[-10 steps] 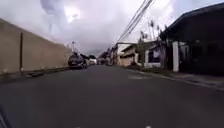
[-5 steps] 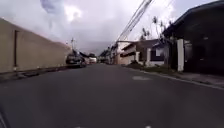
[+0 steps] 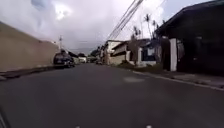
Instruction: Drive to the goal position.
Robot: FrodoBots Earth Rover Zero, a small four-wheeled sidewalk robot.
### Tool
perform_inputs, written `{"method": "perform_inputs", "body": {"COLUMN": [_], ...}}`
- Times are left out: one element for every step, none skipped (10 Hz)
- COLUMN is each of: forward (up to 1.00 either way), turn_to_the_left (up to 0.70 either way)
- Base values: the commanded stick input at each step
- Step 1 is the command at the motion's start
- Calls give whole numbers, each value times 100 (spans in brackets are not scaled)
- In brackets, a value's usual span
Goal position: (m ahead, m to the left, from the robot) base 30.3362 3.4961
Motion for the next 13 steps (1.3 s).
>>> {"method": "perform_inputs", "body": {"forward": [100, 100, 100, 100, 100, 100, 100, 100, 100, 100, 100, 100, 100], "turn_to_the_left": [0, 0, 0, 0, 0, 0, 0, 0, 0, 2, 7, 24, 10]}}
